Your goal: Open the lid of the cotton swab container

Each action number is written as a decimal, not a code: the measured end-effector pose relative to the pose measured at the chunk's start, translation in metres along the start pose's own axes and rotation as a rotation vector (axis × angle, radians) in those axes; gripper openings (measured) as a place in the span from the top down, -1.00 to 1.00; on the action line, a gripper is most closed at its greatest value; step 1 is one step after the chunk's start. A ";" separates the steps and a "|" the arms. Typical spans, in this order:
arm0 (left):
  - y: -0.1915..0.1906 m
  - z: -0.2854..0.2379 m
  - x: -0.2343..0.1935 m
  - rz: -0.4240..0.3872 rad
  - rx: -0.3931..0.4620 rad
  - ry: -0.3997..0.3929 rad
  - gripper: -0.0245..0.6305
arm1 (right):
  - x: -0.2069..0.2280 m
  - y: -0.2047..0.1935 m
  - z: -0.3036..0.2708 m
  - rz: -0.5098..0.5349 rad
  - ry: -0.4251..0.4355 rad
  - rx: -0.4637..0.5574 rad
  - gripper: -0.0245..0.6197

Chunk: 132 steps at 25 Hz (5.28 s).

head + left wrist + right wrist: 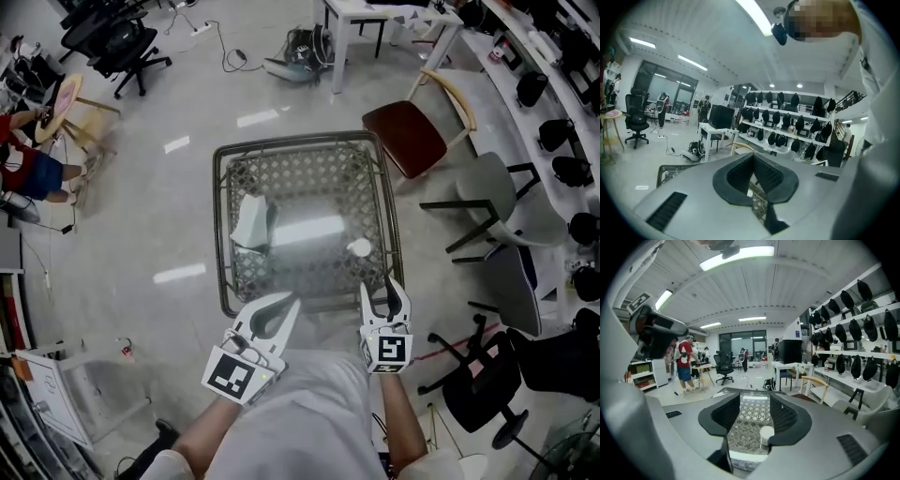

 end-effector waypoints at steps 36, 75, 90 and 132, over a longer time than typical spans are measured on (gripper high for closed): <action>-0.110 -0.059 -0.037 0.040 -0.239 0.023 0.92 | 0.051 -0.219 -0.180 -0.172 -0.174 -0.372 0.16; 0.002 0.010 -0.024 -0.029 0.024 0.020 0.92 | -0.044 0.054 0.000 0.044 0.116 -0.193 0.20; 0.023 0.040 -0.007 -0.077 0.046 0.005 0.92 | -0.072 0.109 0.042 0.107 0.162 -0.110 0.20; 0.036 -0.014 0.056 -0.428 -0.082 -0.219 0.11 | -0.133 0.120 0.036 0.299 0.272 -0.182 0.20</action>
Point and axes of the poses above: the fingertips, and each gripper's own axes: z backward along the fingers, x to its right, y out of its top, the point moved 1 cm from there along z, backward along the fingers, and after that the axes turned 5 degrees about -x, right-handed, at the moved point
